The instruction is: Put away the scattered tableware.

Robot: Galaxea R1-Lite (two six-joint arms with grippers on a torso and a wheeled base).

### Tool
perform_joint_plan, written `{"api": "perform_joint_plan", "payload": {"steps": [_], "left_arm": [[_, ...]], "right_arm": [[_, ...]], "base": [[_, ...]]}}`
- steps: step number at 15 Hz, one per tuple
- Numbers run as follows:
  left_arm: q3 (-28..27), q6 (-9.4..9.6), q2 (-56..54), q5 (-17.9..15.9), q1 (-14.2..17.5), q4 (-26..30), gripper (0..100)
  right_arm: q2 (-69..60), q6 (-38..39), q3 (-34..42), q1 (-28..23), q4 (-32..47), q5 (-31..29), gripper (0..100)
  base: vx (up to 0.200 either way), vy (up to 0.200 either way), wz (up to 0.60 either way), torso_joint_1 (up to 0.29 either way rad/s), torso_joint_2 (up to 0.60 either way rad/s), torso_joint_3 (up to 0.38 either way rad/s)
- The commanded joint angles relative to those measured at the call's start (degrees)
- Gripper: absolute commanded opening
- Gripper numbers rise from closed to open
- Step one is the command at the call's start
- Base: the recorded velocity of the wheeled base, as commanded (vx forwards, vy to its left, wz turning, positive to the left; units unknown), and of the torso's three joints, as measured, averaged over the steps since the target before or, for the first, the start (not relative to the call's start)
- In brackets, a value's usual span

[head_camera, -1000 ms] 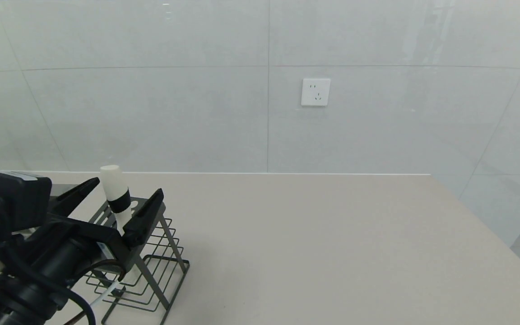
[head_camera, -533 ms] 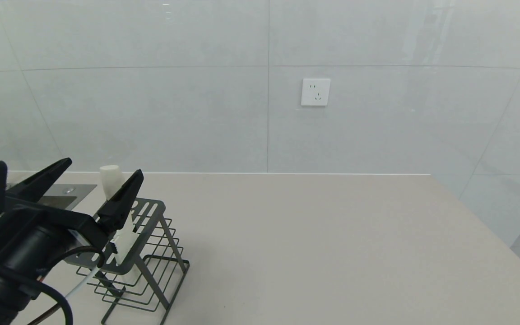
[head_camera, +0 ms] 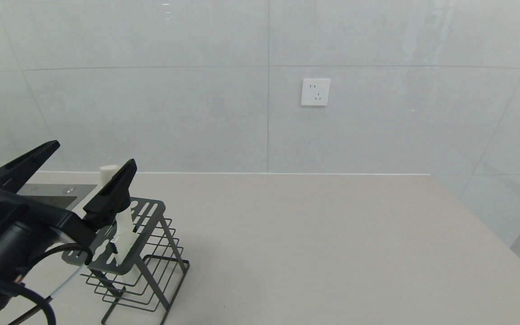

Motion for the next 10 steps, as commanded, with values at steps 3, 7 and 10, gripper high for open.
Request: {"api": "perform_joint_plan", "payload": {"steps": [3,7,10], "left_arm": [[4.0,0.06,-3.7,-0.1,0.1,0.1,100],[3.6,-0.03,-3.1,-2.3,0.2,4.4,0],[3.3,0.06,-3.6,-2.4,0.2,4.0,0]], "right_arm": [[0.0,0.0,0.0,0.0,0.0,0.0,100],[0.0,0.0,0.0,0.0,0.0,0.0,100],[0.0,0.0,0.0,0.0,0.0,0.0,100]], "base": [[0.000,0.000,0.00,0.000,0.00,0.000],[0.000,0.000,0.00,0.000,0.00,0.000],[0.000,0.000,0.00,0.000,0.00,0.000]]}}
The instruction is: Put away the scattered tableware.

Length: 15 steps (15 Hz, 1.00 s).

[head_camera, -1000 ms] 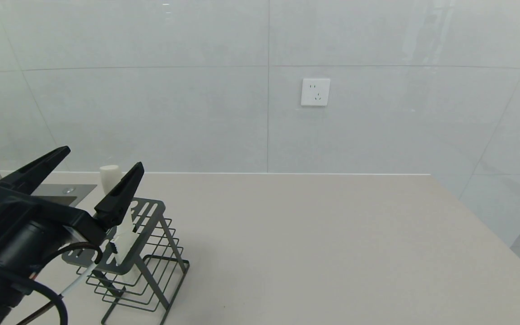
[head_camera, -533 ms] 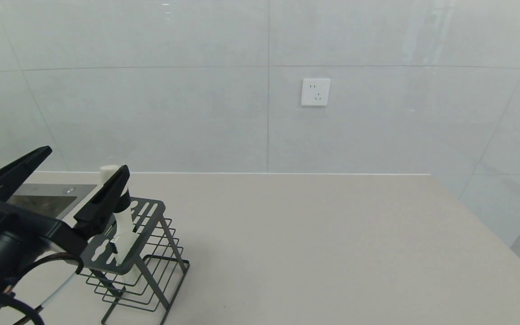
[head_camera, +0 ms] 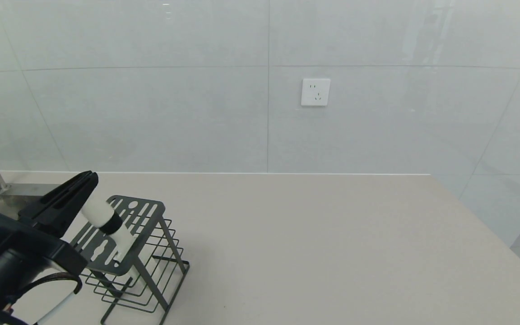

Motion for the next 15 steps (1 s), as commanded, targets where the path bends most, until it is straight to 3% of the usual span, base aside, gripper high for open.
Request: {"api": "perform_joint_plan", "payload": {"steps": [1,6,9,11,12,14,15], "left_arm": [[-0.3,0.01,-0.9,0.0,0.1,-0.1,0],[-0.6,0.01,-1.1,0.0,0.4,-0.1,0],[-4.5,0.18,-4.5,0.0,0.4,-0.4,0],[-7.5,3.43,-8.0,0.0,0.4,-0.2,0],[-10.5,9.85,-12.3,-0.9,-0.2,1.0,0],[-13.7,15.74,-19.3,-2.3,0.3,7.0,0],[-14.8,16.18,-24.0,-1.7,1.1,12.1,0]], "right_arm": [[0.0,0.0,0.0,0.0,0.0,0.0,100],[0.0,0.0,0.0,0.0,0.0,0.0,100],[0.0,0.1,0.0,0.0,0.0,0.0,100],[0.0,0.1,0.0,0.0,0.1,0.0,100],[0.0,0.1,0.0,0.0,0.2,0.0,100],[0.0,0.1,0.0,0.0,0.2,0.0,100],[0.0,0.1,0.0,0.0,0.2,0.0,100]], "base": [[0.000,0.000,0.00,0.000,0.00,0.000],[0.000,0.000,0.00,0.000,0.00,0.000],[0.000,0.000,0.00,0.000,0.00,0.000],[0.000,0.000,0.00,0.000,0.00,0.000],[0.000,0.000,0.00,0.000,0.00,0.000],[0.000,0.000,0.00,0.000,0.00,0.000],[0.000,0.000,0.00,0.000,0.00,0.000]]}}
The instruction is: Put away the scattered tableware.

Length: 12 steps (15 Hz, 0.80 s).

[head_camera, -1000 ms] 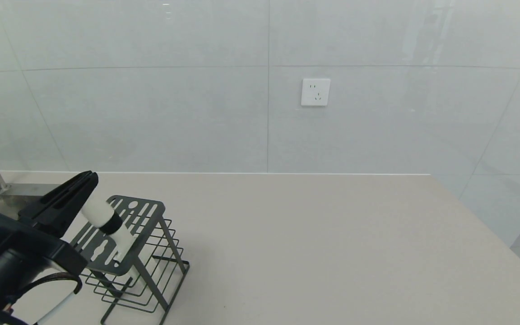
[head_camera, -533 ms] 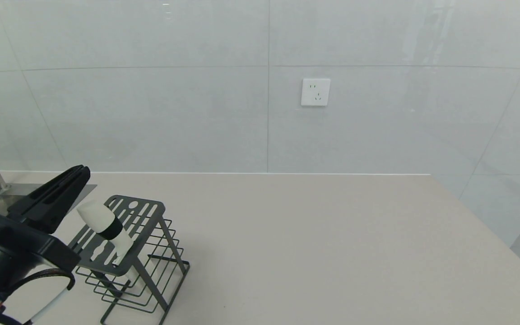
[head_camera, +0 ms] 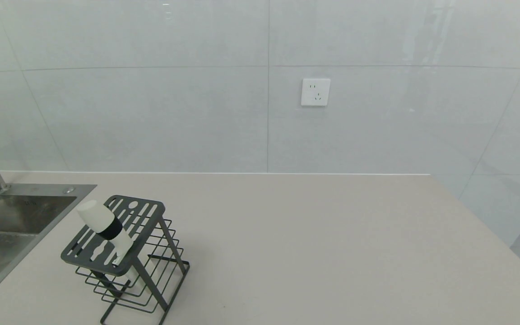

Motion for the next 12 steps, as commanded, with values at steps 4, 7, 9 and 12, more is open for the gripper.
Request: {"api": "perform_joint_plan", "payload": {"steps": [4,7,9,12], "left_arm": [[-12.1,2.32,-30.5,2.2,17.6,36.4,0],[-23.0,-1.90,-37.8,0.3,30.7,58.6,0],[-23.5,-4.72,-41.5,-0.6,33.5,66.7,0],[-23.0,-9.81,-47.5,-0.8,36.1,80.2,0]], "right_arm": [[0.0,0.0,0.0,0.0,0.1,0.0,100],[0.0,-0.1,0.0,0.0,0.0,0.0,100],[0.0,-0.1,0.0,0.0,0.0,0.0,100],[0.0,0.0,0.0,0.0,0.1,0.1,100]], "base": [[0.000,0.000,0.00,0.000,0.00,0.000],[0.000,0.000,0.00,0.000,0.00,0.000],[0.000,0.000,0.00,0.000,0.00,0.000],[0.000,0.000,0.00,0.000,0.00,0.000]]}}
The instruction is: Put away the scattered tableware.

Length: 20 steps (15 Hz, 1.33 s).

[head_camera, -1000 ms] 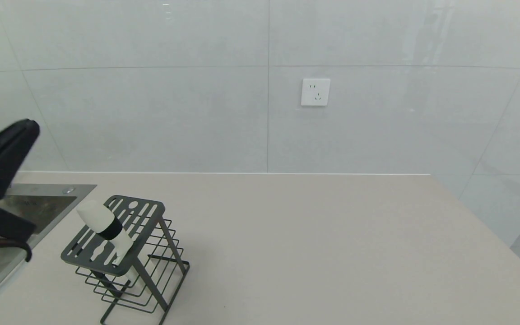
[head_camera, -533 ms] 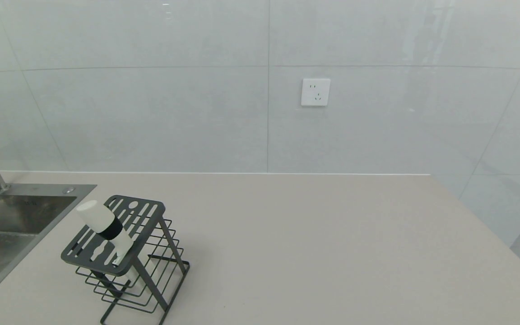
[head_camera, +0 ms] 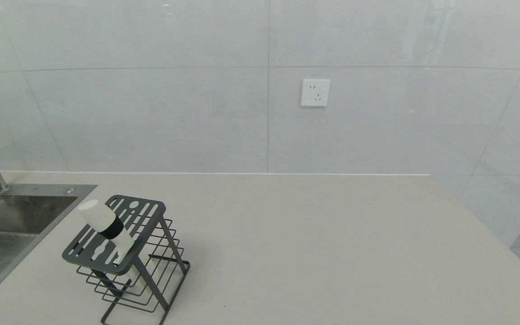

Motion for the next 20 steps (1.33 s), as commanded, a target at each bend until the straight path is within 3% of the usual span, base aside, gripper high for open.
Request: {"api": "perform_joint_plan", "payload": {"steps": [1,2,3,4,5,6,9,10,14,15,17,18,19,20], "left_arm": [[0.6,-2.71,-6.0,-0.4,2.5,3.9,0],[2.1,-5.26,-6.8,-1.7,2.8,5.2,0],[7.2,-9.04,-8.8,-4.8,3.3,5.3,0],[11.6,-14.49,-8.9,-6.2,3.5,4.2,0],[13.2,-17.21,-8.9,-6.3,3.5,3.4,0],[18.8,-19.50,-8.9,-6.4,3.5,0.7,0],[37.0,-20.46,-8.9,-9.3,3.5,-13.0,0],[42.8,-20.64,-8.9,-13.2,3.5,-18.8,0],[42.5,-20.46,-8.9,-15.2,3.5,-17.6,0],[42.6,-18.79,-8.9,-15.7,3.5,-17.8,0],[42.6,-9.92,-8.9,-15.6,3.5,-19.2,0],[42.6,-11.76,-8.4,-15.5,3.6,-18.8,0],[42.6,-16.51,-8.1,-15.9,3.3,-18.5,0],[42.6,-18.00,-8.3,-17.4,3.4,-18.4,0]], "right_arm": [[0.0,0.0,0.0,0.0,0.0,0.0,100],[0.0,0.0,0.0,0.0,0.0,0.0,100],[0.0,0.0,0.0,0.0,0.0,0.0,100],[0.0,0.0,0.0,0.0,0.0,0.0,100],[0.0,0.0,0.0,0.0,0.0,-0.1,100],[0.0,0.4,0.0,0.0,0.0,-0.1,100],[0.0,1.4,0.0,0.0,0.0,-0.3,100],[0.0,1.4,0.0,0.0,0.0,-0.3,100],[0.0,4.1,0.0,0.0,0.2,-1.2,100],[0.0,6.6,0.0,0.0,0.2,-4.4,100],[0.0,16.7,0.0,0.0,2.4,-11.7,100],[0.0,19.1,0.0,0.0,4.5,-13.6,100],[0.0,18.1,0.0,-0.1,4.0,-13.7,100],[0.0,17.4,0.0,-0.1,4.0,-13.7,100]], "base": [[0.000,0.000,0.00,0.000,0.00,0.000],[0.000,0.000,0.00,0.000,0.00,0.000],[0.000,0.000,0.00,0.000,0.00,0.000],[0.000,0.000,0.00,0.000,0.00,0.000],[0.000,0.000,0.00,0.000,0.00,0.000],[0.000,0.000,0.00,0.000,0.00,0.000],[0.000,0.000,0.00,0.000,0.00,0.000],[0.000,0.000,0.00,0.000,0.00,0.000],[0.000,0.000,0.00,0.000,0.00,0.000],[0.000,0.000,0.00,0.000,0.00,0.000],[0.000,0.000,0.00,0.000,0.00,0.000],[0.000,0.000,0.00,0.000,0.00,0.000],[0.000,0.000,0.00,0.000,0.00,0.000],[0.000,0.000,0.00,0.000,0.00,0.000]]}}
